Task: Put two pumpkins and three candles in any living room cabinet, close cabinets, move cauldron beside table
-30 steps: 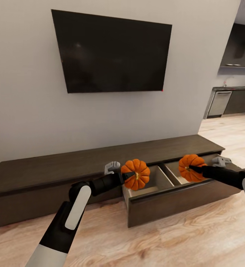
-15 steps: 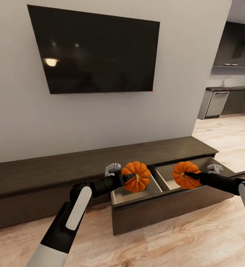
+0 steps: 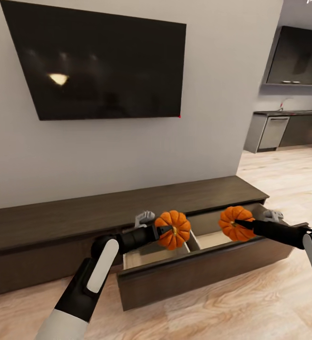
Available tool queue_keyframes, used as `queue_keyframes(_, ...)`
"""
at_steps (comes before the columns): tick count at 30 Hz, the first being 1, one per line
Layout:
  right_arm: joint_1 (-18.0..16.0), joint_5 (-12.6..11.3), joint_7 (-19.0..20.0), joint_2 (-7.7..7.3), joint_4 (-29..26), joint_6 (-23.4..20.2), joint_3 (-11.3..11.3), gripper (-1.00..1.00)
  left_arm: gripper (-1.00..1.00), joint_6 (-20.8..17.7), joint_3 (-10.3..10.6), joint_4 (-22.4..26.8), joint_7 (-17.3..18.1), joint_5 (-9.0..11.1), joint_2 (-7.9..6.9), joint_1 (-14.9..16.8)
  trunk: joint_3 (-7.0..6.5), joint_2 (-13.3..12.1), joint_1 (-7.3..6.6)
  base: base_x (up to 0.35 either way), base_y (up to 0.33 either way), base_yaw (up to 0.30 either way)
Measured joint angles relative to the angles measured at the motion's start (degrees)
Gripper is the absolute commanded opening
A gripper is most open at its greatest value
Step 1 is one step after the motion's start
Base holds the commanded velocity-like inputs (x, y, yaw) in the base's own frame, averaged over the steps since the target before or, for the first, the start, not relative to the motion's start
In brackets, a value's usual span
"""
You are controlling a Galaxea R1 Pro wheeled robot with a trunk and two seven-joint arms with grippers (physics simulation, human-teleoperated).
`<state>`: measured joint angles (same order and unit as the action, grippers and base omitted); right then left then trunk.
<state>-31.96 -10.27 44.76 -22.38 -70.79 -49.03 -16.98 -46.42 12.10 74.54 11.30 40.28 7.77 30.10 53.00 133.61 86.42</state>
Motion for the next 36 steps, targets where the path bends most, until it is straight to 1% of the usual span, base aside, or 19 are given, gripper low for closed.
queue_keyframes(1, 0.0, 0.1, 0.0, -0.04, 0.0, 0.0, 0.0, -1.00, -1.00, 0.1, 0.0, -0.3, 0.0, -0.5, 0.01, 0.1, 0.00, 0.0, 0.00, 0.134, -0.324, 0.000)
queue_keyframes(2, 0.0, 0.1, 0.0, -0.10, 0.1, 0.0, 0.0, -1.00, -1.00, 0.0, 0.0, -0.7, -0.1, 0.0, 0.05, 0.1, 0.00, 0.0, 0.00, 0.134, -0.324, 0.000)
queue_keyframes(3, 0.0, 0.1, 0.0, -0.02, 0.2, -0.1, 0.0, -1.00, -1.00, 0.0, 0.0, -2.0, -1.6, 0.6, 0.12, 0.3, 0.00, 0.0, 0.00, 0.134, -0.324, 0.000)
queue_keyframes(4, 0.0, 0.0, 0.0, 0.00, 0.1, -0.1, 0.0, -1.00, -1.00, 0.1, -0.1, -2.1, -1.7, -0.9, 0.11, 0.3, 0.00, 0.0, 0.00, 0.134, -0.324, 0.000)
queue_keyframes(5, 0.0, 0.0, 0.0, 0.03, 0.1, -0.1, 0.1, -1.00, -1.00, 0.1, 0.0, -2.1, -1.8, 0.4, 0.14, 0.3, 0.00, 0.0, 0.00, 0.135, -0.324, 0.000)
queue_keyframes(6, 0.1, 0.0, 0.0, 0.09, 0.0, -0.1, 0.1, -1.00, -1.00, 0.0, 0.0, -2.2, -1.9, 0.8, 0.19, 0.3, 0.00, 0.0, 0.00, 0.137, -0.324, 0.000)
queue_keyframes(7, 0.1, 0.1, -0.1, 0.14, 0.0, -0.1, 0.2, -1.00, -1.00, 0.0, -0.1, -2.3, -2.0, 0.3, 0.20, 0.4, 0.00, 0.0, 0.00, 0.138, -0.324, 0.000)
queue_keyframes(9, 0.0, 0.9, -0.4, 0.20, 0.1, 0.0, 0.4, -1.00, -1.00, 0.0, -0.1, -2.5, -2.0, 0.5, 0.24, 0.5, 0.00, 0.0, 0.00, 0.139, -0.324, 0.000)
queue_keyframes(12, 0.0, 2.9, -1.2, 0.37, 0.2, -0.1, 0.8, -1.00, -1.00, 0.0, 0.0, -3.4, -2.1, 0.5, 0.36, 0.7, 0.00, 0.0, 0.00, 0.140, -0.324, 0.031)
queue_keyframes(17, 0.0, 3.9, -1.6, 0.48, 0.5, -0.1, 0.9, -1.00, -1.00, 0.2, 0.0, -5.9, -2.2, 0.4, 0.48, 1.4, 0.00, 0.0, 0.00, 0.141, -0.324, 0.173)
queue_keyframes(18, -0.1, 4.2, -1.7, 0.50, 1.2, -1.2, 1.0, -1.00, -1.00, 0.4, 0.1, -7.4, -2.2, 0.3, 0.53, 1.7, 0.01, 0.0, 0.00, 0.141, -0.324, 0.242)
queue_keyframes(19, -0.1, 4.9, -1.7, 0.45, 1.3, -0.9, 0.9, -1.00, -1.00, 0.4, 0.0, -7.5, -2.2, -0.2, 0.52, 1.7, 0.00, 0.0, 0.00, 0.141, -0.324, 0.251)
queue_keyframes(20, -0.1, 4.3, -1.7, 0.42, 1.4, -1.4, 1.0, -1.00, -1.00, 0.4, 0.0, -7.6, -2.2, 0.5, 0.56, 1.8, 0.00, 0.0, 0.00, 0.141, -0.324, 0.256)
queue_keyframes(22, -0.1, 4.5, -1.7, 0.40, 1.5, -1.6, 1.0, -1.00, -1.00, 0.5, 0.1, -8.2, -2.3, 0.5, 0.60, 1.9, 0.00, 0.0, 0.00, 0.141, -0.324, 0.276)
queue_keyframes(23, -0.2, 4.5, -1.8, 0.50, 1.6, -1.7, 1.0, -1.00, -1.00, 0.6, 0.1, -10.0, -2.3, 0.4, 0.68, 2.4, 0.00, 0.0, 0.00, 0.141, -0.324, 0.284)
queue_keyframes(24, -0.2, 4.4, -1.8, 0.51, 1.6, -1.8, 1.0, -1.00, -1.00, 0.7, 0.1, -10.3, -2.2, 0.0, 0.68, 2.5, 0.00, 0.0, 0.00, 0.141, -0.324, 0.266)
queue_keyframes(25, -0.2, 4.4, -1.8, 0.53, 1.7, -1.9, 1.0, -1.00, -1.00, 0.7, 0.2, -10.7, -2.2, 0.7, 0.71, 2.7, 0.00, 0.0, 0.00, 0.141, -0.324, 0.232)
queue_keyframes(26, -0.2, 4.4, -1.8, 0.54, 1.7, -1.8, 1.0, -1.00, -1.00, 0.7, 0.2, -10.9, -2.2, 0.7, 0.73, 2.7, 0.00, 0.0, 0.00, 0.142, -0.323, 0.186)
queue_keyframes(36, -0.3, 4.4, -1.7, 0.47, 3.8, -1.9, 1.0, -1.00, -1.00, 0.9, 0.3, -12.8, -2.2, 0.5, 1.01, 3.1, 0.00, 0.0, 0.00, 0.141, -0.323, 0.043)
